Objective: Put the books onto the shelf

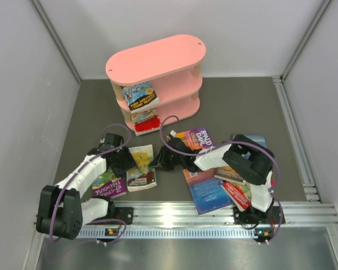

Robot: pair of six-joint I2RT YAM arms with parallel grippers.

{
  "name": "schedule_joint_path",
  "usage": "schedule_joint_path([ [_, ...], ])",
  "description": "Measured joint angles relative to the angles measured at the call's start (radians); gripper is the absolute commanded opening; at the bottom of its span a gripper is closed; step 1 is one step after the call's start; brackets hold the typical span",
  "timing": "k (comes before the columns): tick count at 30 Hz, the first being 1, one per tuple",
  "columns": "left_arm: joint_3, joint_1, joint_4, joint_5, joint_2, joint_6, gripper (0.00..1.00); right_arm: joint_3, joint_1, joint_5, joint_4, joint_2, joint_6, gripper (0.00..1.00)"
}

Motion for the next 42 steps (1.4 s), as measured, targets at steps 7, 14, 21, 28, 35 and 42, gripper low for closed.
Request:
schedule_joint_path([
  [7, -0.033, -0.001, 0.028, 0.018, -0.078, -0.071, 0.20, -0.081, 0.000, -0.004, 0.051, -0.047, 0.045, 0.00],
  [14, 0.033, -0.021, -0.077, 0.055, -0.154, -0.112, 0.83, -0.092, -0.002, -0.043, -0.009, -0.175, 0.008, 0.00],
  [21, 0.139, -0.026, -0.103, 0.074, -0.225, -0.111, 0.87, -0.092, -0.090, -0.142, -0.015, -0.338, -0.027, 0.00],
  [28, 0.139, -0.026, -0.100, 0.100, -0.211, -0.113, 0.87, -0.091, -0.267, -0.231, 0.010, -0.361, -0.022, 0.00],
  [35, 0.138, -0.026, -0.071, 0.123, -0.200, -0.121, 0.86, -0.088, -0.336, -0.289, 0.244, -0.244, 0.084, 0.00],
  [42, 0.138, -0.026, -0.067, 0.122, -0.199, -0.115, 0.85, -0.083, -0.362, -0.318, 0.545, -0.066, 0.267, 0.00],
])
